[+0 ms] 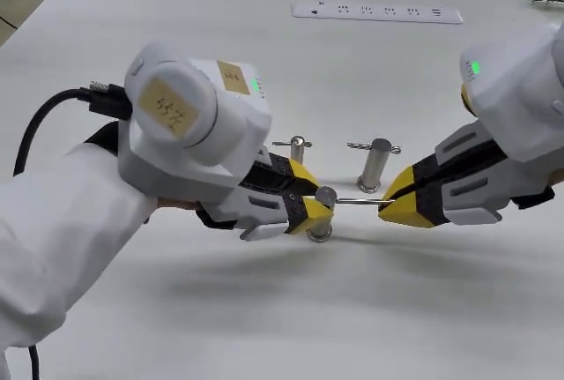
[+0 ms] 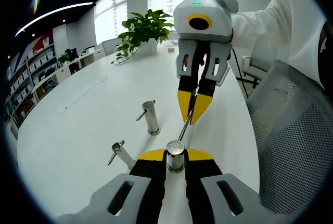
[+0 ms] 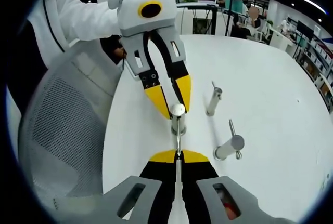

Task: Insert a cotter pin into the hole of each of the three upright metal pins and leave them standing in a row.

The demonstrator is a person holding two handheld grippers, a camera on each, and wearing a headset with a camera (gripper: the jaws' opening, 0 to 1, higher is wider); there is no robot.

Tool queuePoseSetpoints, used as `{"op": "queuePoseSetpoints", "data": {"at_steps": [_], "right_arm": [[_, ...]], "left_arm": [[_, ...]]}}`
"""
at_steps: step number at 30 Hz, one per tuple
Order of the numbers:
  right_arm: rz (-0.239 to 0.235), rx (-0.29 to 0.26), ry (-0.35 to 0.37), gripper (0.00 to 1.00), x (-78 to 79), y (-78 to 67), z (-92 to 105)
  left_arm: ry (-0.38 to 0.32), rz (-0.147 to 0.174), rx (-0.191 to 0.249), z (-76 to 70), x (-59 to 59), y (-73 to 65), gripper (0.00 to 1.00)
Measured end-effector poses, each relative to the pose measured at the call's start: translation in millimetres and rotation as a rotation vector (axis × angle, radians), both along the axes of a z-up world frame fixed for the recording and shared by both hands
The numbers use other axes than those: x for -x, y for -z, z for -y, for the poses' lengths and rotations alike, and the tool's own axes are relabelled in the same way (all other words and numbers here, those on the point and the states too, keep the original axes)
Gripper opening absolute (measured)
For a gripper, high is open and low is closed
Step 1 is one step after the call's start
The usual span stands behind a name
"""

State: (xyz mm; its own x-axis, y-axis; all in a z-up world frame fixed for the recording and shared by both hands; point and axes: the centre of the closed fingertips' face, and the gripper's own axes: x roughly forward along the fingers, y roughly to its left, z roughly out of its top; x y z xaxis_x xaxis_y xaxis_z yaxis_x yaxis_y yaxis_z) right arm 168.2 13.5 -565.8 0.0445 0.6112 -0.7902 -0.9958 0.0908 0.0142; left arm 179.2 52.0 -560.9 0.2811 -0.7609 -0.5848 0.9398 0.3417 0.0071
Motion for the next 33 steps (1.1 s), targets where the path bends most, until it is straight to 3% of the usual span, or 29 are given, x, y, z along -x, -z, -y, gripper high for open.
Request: {"op": "queuePoseSetpoints", "data": {"at_steps": [12, 33], "right_arm": [[0.013, 0.014, -0.019, 0.00, -0.2, 3.0, -7.4], [-0.016, 0.011, -0.020, 0.00, -0.4, 9.1, -23.6]], "left_arm": [[0.009, 0.005, -0.015, -1.3, 1.5, -0.6, 0.10], [0.000, -0.013, -0.010, -2.6, 3.3, -2.2, 0.10]]}}
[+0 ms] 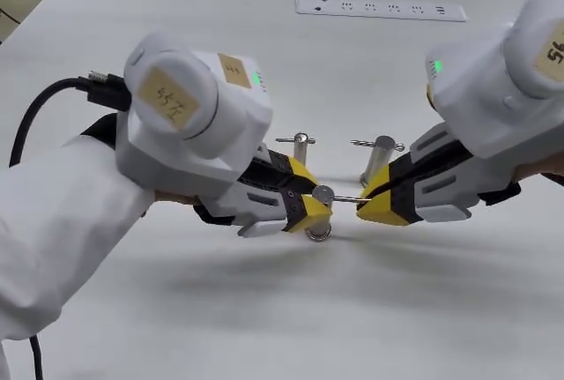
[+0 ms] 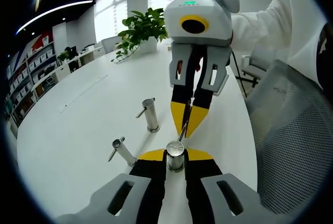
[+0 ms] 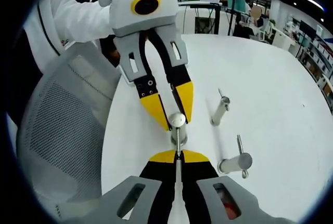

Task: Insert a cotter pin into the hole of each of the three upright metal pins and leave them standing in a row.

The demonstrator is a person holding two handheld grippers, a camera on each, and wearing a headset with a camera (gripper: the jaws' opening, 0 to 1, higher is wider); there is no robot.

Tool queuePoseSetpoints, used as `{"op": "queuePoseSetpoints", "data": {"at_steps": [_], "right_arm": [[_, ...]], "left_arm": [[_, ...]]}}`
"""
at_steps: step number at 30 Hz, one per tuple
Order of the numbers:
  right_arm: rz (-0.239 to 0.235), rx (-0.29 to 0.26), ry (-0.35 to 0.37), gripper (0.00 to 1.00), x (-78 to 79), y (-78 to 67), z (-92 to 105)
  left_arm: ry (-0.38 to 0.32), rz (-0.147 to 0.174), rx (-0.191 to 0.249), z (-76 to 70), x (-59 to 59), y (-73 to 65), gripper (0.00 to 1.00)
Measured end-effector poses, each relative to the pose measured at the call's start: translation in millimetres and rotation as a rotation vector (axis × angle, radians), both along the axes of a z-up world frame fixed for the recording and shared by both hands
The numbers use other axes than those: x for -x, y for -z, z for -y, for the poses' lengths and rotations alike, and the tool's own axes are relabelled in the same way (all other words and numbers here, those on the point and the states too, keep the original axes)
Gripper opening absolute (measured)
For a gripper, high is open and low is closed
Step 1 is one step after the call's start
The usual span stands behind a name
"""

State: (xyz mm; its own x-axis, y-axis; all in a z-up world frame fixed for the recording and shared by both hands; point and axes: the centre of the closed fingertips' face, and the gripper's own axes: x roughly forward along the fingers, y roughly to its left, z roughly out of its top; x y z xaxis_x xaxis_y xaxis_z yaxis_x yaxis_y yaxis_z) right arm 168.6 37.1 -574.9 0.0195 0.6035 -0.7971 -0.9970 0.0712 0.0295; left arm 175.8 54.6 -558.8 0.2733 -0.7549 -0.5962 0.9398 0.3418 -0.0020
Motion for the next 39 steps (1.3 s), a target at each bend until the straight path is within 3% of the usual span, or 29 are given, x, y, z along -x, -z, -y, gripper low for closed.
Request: {"op": "queuePoseSetpoints", "data": {"at_steps": [14, 20, 23, 29, 39], "right_arm": [[0.014, -0.010, -0.035, 0.00, -2.8, 1.8, -15.0], [0.055, -0.021, -0.090, 0.00, -5.5, 2.3, -18.4], [0.025, -0.041, -0.031, 0.00, -6.6, 1.9, -18.1], [0.019, -0.051, -0.017, 0.16, -5.5, -2.9, -8.8], [0.013, -0.092, 0.010, 0.01, -4.1, -12.8, -5.8]], "left_arm": [[0.006, -0.005, 0.003, -0.9, -0.4, 0.4, 0.10], [0.007, -0.007, 0.001, -1.7, 0.1, 0.8, 0.10], [0.003, -0.010, 0.003, -2.4, 0.3, 1.0, 0.10], [0.000, -0.010, 0.000, -2.3, 0.5, 1.5, 0.10], [-0.002, -0.008, 0.000, -1.6, 1.0, 1.5, 0.10]]}}
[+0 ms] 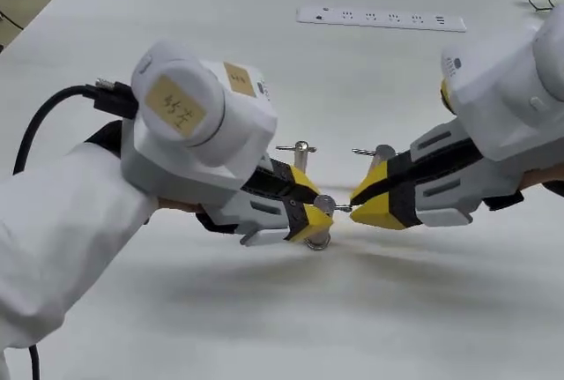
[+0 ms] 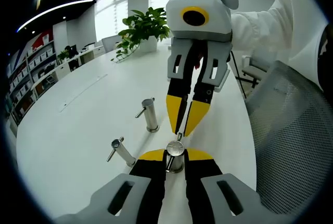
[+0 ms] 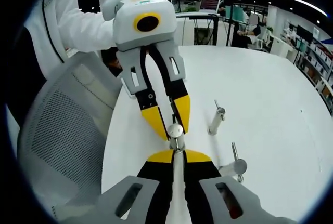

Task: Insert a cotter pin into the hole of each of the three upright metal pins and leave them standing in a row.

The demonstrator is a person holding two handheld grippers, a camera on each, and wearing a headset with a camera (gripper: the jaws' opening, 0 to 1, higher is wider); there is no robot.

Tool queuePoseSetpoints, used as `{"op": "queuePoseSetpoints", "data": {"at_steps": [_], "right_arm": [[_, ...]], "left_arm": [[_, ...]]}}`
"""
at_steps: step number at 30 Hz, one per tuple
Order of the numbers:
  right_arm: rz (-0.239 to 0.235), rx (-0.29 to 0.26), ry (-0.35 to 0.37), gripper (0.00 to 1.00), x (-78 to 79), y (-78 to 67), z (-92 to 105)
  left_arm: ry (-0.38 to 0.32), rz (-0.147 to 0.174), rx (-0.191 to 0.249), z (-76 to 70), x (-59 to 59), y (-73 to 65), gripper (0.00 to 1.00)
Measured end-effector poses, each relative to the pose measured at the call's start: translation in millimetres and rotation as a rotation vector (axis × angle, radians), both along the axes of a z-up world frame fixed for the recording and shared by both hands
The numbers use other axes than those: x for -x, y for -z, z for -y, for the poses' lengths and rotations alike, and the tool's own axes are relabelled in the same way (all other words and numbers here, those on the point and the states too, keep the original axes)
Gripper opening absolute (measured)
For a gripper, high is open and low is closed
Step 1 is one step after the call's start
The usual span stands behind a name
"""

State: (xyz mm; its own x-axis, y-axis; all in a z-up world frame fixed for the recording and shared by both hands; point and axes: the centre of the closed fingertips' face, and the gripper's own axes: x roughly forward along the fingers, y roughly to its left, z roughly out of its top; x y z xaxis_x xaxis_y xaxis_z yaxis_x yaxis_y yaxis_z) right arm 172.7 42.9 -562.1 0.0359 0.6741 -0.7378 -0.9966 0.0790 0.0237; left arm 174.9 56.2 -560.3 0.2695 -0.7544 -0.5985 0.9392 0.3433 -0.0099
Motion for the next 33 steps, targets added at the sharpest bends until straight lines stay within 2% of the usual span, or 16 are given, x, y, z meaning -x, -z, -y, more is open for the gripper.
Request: {"op": "queuePoseSetpoints", "data": {"at_steps": [6, 12, 18, 26, 27, 31, 33], "right_arm": [[-0.009, -0.013, 0.001, 0.00, 1.6, -1.0, -4.2], [0.003, -0.010, -0.014, 0.00, 3.0, -1.9, -7.7], [0.036, 0.004, -0.045, 0.00, 5.2, -3.5, -12.6], [0.044, 0.004, -0.050, 0.00, 3.2, -3.5, -10.3], [0.040, 0.000, -0.044, 0.00, 2.9, -3.5, -9.9], [0.034, -0.007, -0.035, 0.00, 2.7, -2.6, -8.6], [0.042, -0.011, -0.032, 0.05, 3.0, -2.9, -8.4]], "left_arm": [[-0.003, 0.000, -0.001, 0.3, 0.4, -0.2, 0.10], [-0.004, 0.000, -0.002, 0.4, 1.1, -0.4, 0.10], [-0.002, 0.002, -0.001, 0.9, 1.4, -0.8, 0.10], [0.004, 0.012, 0.001, 1.9, 0.6, -1.2, 0.10], [0.004, 0.021, 0.008, 3.0, -0.1, -2.3, 0.10], [-0.009, 0.016, 0.029, 2.6, 0.3, -3.5, 0.11], [-0.004, 0.020, 0.036, 0.9, 2.1, -4.5, 0.16]]}}
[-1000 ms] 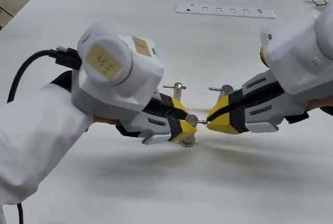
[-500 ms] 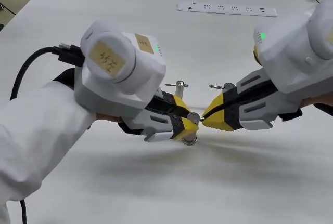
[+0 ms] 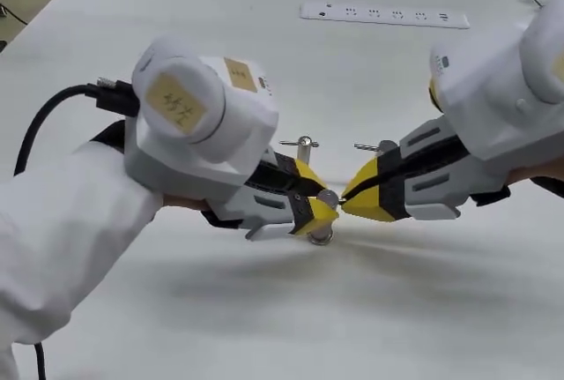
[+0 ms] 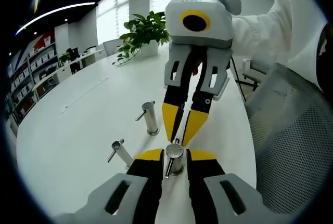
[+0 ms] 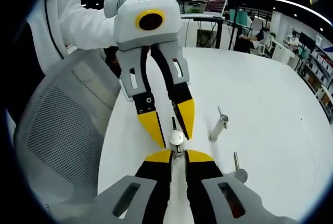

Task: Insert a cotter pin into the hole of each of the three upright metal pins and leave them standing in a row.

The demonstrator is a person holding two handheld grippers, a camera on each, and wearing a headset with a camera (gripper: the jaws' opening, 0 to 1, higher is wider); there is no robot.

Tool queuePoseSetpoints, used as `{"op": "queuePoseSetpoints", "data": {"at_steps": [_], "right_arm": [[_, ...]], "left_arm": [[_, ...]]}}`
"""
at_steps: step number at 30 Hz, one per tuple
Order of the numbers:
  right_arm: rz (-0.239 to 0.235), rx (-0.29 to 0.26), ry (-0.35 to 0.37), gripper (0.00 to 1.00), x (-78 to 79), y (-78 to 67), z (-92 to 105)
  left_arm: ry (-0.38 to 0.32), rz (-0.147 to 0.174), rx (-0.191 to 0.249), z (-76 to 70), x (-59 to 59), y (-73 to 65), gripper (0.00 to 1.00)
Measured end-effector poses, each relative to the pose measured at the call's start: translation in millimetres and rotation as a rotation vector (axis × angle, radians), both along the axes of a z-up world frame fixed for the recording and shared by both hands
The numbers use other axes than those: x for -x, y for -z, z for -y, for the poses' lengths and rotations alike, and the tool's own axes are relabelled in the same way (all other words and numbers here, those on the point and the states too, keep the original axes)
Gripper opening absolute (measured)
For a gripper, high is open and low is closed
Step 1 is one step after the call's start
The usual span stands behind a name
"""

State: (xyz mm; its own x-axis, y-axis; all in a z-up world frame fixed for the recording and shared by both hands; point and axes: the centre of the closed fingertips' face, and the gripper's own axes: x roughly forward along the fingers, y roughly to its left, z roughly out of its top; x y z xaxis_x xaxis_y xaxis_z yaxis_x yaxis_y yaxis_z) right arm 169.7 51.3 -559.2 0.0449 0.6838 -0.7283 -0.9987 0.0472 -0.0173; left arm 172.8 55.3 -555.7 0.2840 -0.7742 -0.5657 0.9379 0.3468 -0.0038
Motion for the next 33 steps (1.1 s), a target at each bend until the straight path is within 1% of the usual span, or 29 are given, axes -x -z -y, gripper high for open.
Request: {"op": "queuePoseSetpoints", "data": {"at_steps": [1, 2, 4, 5, 6, 8, 9, 10, 11, 12, 13, 14, 15, 16, 18, 20, 21, 23, 24, 25, 27, 29, 33], "right_arm": [[-0.006, -0.004, -0.001, 0.10, 0.1, -0.1, 0.2], [-0.009, -0.002, 0.000, 0.15, 0.1, 0.5, 0.9], [0.000, 0.011, 0.006, 0.17, -0.7, 2.6, 2.5], [0.000, 0.011, 0.011, 0.16, -1.9, 4.2, 2.9], [-0.006, 0.007, 0.023, 0.16, -2.9, 5.1, 2.9], [-0.017, -0.003, 0.037, 0.16, -2.8, 5.3, 1.7], [-0.020, -0.008, 0.042, 0.16, -2.8, 5.6, 0.7], [-0.023, -0.009, 0.045, 0.15, -3.0, 6.6, 0.3], [-0.031, -0.014, 0.055, 0.15, -2.9, 7.8, -0.8], [-0.038, -0.019, 0.058, 0.16, -2.3, 8.3, -1.6], [-0.051, -0.027, 0.062, 0.16, -0.2, 7.4, -4.0], [-0.056, -0.032, 0.068, 0.16, 0.1, 7.1, -5.2], [-0.059, -0.034, 0.070, 0.16, 0.5, 7.6, -6.2], [-0.060, -0.036, 0.071, 0.16, 0.8, 7.8, -6.8], [-0.060, -0.037, 0.074, 0.16, 0.9, 8.4, -8.3], [-0.067, -0.040, 0.078, 0.16, 1.4, 9.3, -9.8], [-0.068, -0.043, 0.079, 0.16, 1.4, 9.4, -10.7], [-0.074, -0.049, 0.082, 0.16, 1.8, 9.8, -12.6], [-0.077, -0.050, 0.081, 0.16, 2.2, 10.5, -13.7], [-0.077, -0.049, 0.082, 0.16, 2.2, 11.1, -14.4], [-0.075, -0.050, 0.083, 0.16, 1.7, 12.0, -15.9], [-0.079, -0.058, 0.085, 0.15, 1.7, 12.2, -18.0], [-0.077, -0.062, 0.078, 0.12, 2.1, 13.4, -21.8]], "left_arm": [[-0.001, 0.006, 0.001, -0.9, 0.1, -0.4, 0.22], [-0.003, 0.014, -0.001, -2.3, 0.3, -1.1, 0.30], [-0.009, 0.012, 0.013, -5.1, 3.0, -3.9, 0.42], [-0.015, -0.001, 0.028, -6.2, 5.8, -5.0, 0.47], [-0.017, -0.012, 0.032, -8.3, 9.2, -4.6, 0.50], [-0.015, -0.015, 0.032, -11.3, 14.6, -3.5, 0.57], [-0.016, -0.025, 0.040, -12.7, 19.0, -2.9, 0.60], [-0.018, -0.053, 0.058, -12.4, 23.9, -2.3, 0.63], [-0.037, -0.077, 0.089, -12.0, 27.2, -2.5, 0.67], [-0.045, -0.073, 0.097, -13.1, 27.6, -2.2, 0.72], [-0.040, -0.079, 0.096, -15.1, 31.7, -0.2, 0.79], [-0.040, -0.092, 0.094, -16.1, 35.0, 1.8, 0.82], [-0.047, -0.097, 0.091, -18.0, 37.3, 4.5, 0.84], [-0.056, -0.096, 0.089, -19.5, 37.9, 6.1, 0.86], [-0.086, -0.108, 0.091, -22.8, 37.8, 8.4, 0.88], [-0.108, -0.123, 0.106, -25.2, 38.3, 7.8, 0.92], [-0.111, -0.123, 0.108, -26.1, 39.1, 7.1, 0.96], [-0.126, -0.126, 0.107, -27.5, 39.2, 7.2, 0.99], [-0.144, -0.144, 0.114, -28.7, 40.2, 7.6, 0.99], [-0.147, -0.152, 0.117, -29.2, 41.4, 7.7, 0.99], [-0.152, -0.154, 0.126, -30.6, 42.8, 6.8, 0.99], [-0.161, -0.164, 0.128, -31.6, 44.4, 6.9, 0.99], [-0.166, -0.161, 0.111, -34.3, 46.2, 8.9, 0.99]]}}
